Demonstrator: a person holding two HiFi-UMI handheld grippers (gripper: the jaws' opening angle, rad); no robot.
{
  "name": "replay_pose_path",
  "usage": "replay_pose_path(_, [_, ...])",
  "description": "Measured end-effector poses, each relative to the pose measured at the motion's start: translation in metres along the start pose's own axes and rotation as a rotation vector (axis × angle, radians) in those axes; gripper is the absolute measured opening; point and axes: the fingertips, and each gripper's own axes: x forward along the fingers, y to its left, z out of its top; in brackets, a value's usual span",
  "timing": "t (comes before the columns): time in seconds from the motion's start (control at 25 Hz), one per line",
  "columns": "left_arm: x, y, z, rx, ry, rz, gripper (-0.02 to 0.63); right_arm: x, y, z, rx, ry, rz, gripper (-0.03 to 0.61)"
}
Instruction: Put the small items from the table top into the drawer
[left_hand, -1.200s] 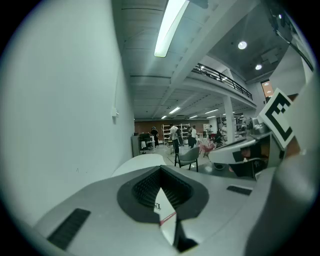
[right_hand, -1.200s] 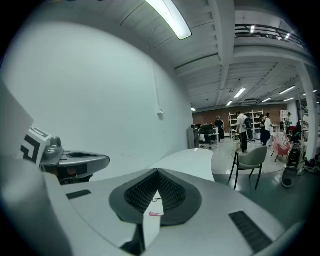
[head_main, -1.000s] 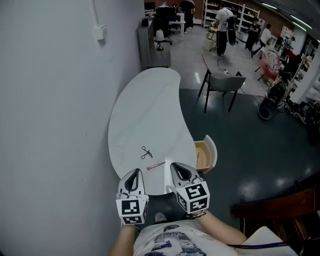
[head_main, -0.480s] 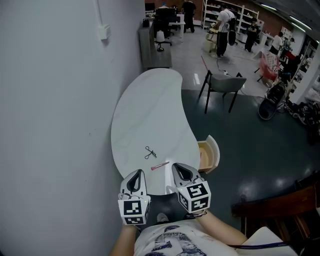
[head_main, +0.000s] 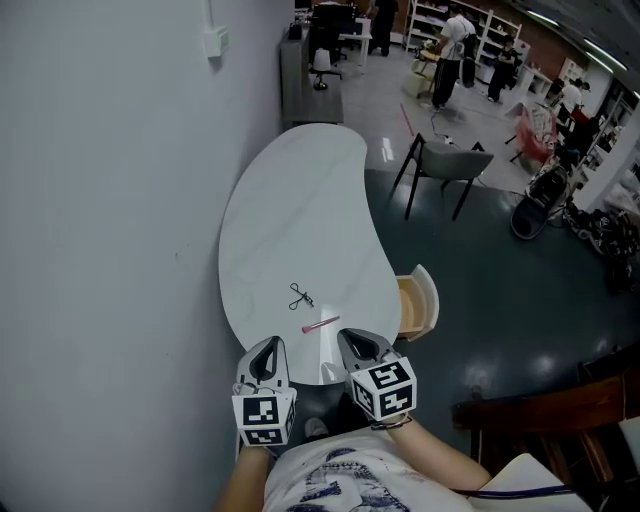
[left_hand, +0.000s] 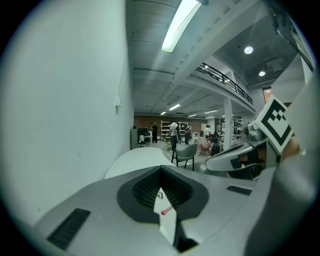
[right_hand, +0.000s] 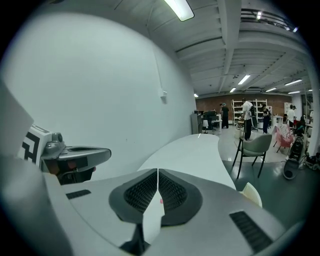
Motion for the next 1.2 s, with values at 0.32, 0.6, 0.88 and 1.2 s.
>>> replay_pose_path(0.32, [0.037,0.024,-0.006,-0.016,0.036,0.038,0.02,0.049,-0.008,-0.009,-0.028,0.094,0.058,0.025])
replay_pose_path(0.6, [0.075,0.034,-0.01,-0.021,0.076,0.046,0.02,0.09,-0.026,-0.014,-0.038,0.172,0.101,0.083])
replay_pose_path(0.88, [0.109,0.048,-0.019,-0.041,0.116,0.081,0.02,0.133,-0.038,-0.035,-0.039,0.295,0.186,0.187])
replay_pose_path(1.2, [0.142,0.066,-0.034,-0.08,0.171,0.145,0.02,0.174,-0.053,-0.043,-0.118,0.353,0.243,0.187])
